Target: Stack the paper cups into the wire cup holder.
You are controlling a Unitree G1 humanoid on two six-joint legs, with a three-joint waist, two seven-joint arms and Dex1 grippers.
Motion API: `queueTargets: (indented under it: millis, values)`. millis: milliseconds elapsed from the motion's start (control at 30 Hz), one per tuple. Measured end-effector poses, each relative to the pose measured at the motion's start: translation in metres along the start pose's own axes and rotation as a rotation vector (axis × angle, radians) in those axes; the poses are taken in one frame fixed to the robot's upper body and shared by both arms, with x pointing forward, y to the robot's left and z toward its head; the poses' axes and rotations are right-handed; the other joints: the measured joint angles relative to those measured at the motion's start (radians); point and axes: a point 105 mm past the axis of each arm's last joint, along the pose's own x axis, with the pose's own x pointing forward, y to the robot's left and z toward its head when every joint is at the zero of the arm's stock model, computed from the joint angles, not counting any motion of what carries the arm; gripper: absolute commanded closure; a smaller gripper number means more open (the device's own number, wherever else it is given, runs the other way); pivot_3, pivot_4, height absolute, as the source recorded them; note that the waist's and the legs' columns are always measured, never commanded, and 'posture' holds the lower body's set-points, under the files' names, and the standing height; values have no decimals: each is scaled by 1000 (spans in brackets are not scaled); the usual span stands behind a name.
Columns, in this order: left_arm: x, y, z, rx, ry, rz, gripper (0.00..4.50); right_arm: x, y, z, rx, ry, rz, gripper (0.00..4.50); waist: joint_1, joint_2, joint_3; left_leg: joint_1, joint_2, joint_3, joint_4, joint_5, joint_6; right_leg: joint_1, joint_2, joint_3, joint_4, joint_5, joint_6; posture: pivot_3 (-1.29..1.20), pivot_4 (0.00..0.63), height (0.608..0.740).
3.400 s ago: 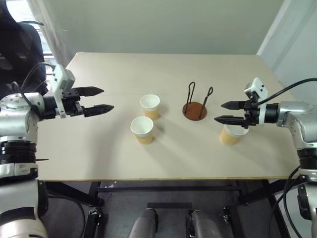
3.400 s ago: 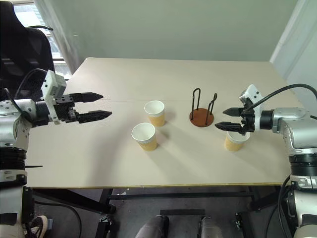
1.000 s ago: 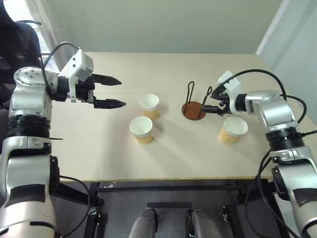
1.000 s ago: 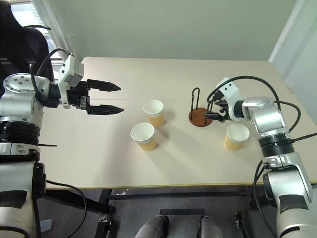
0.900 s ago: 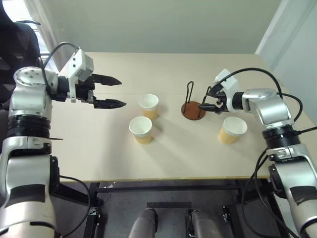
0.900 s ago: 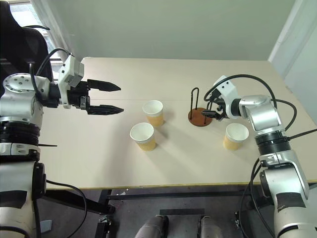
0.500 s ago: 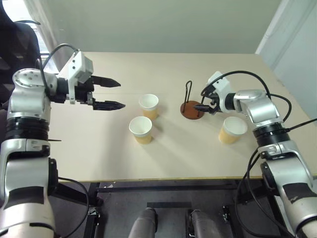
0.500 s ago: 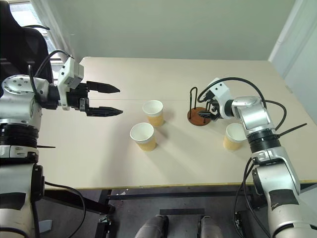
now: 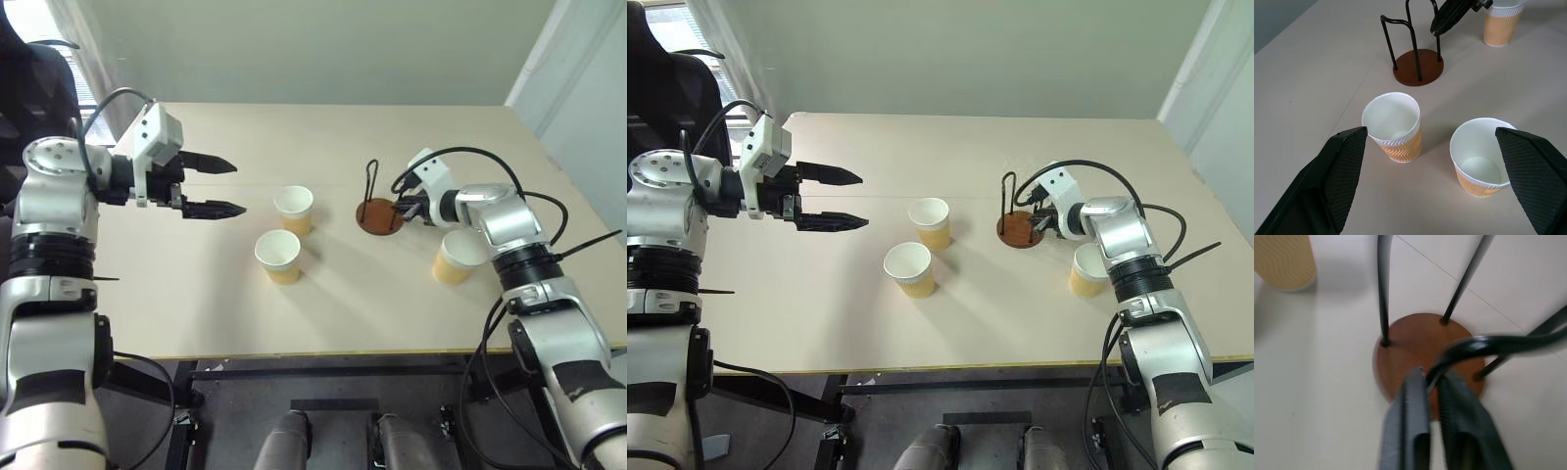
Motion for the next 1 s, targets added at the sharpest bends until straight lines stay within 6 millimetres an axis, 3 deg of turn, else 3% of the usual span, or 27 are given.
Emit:
queueTargets:
  millis: [233, 433, 600, 833, 1000]
  values:
    - [-1, 0, 0, 0, 4, -4, 0, -7, 7, 8, -44, -31, 89, 4470, 0, 0, 0, -3, 0, 0, 0, 0, 0, -3, 0, 0, 0, 0, 0, 0, 150, 740]
    - [-4, 0, -1, 0, 12, -1, 0, -26, 21, 26, -117, -83, 208, 4470, 0, 0, 0, -4, 0, 0, 0, 0, 0, -4, 0, 0, 0, 0, 0, 0, 150, 740]
    - [-5, 0, -2, -4, 14, -2, 0, -34, 40, 13, -123, -53, 320, 4470, 0, 0, 0, -4, 0, 1, 0, 0, 0, -4, 0, 0, 0, 0, 0, 0, 150, 740]
    - [-5, 0, -3, -8, 16, -4, 0, -38, 49, 11, -142, -47, 360, 4470, -4, 0, 0, -3, 0, 1, 0, 3, 1, -3, 0, 0, 3, 0, -1, 0, 150, 740]
    - [-5, 0, -3, -10, 16, -5, 0, -36, 58, -1, -133, -9, 401, 4470, -3, 0, 0, -3, 0, 1, 1, 4, 1, -4, 0, 0, 4, 1, -1, 0, 150, 740]
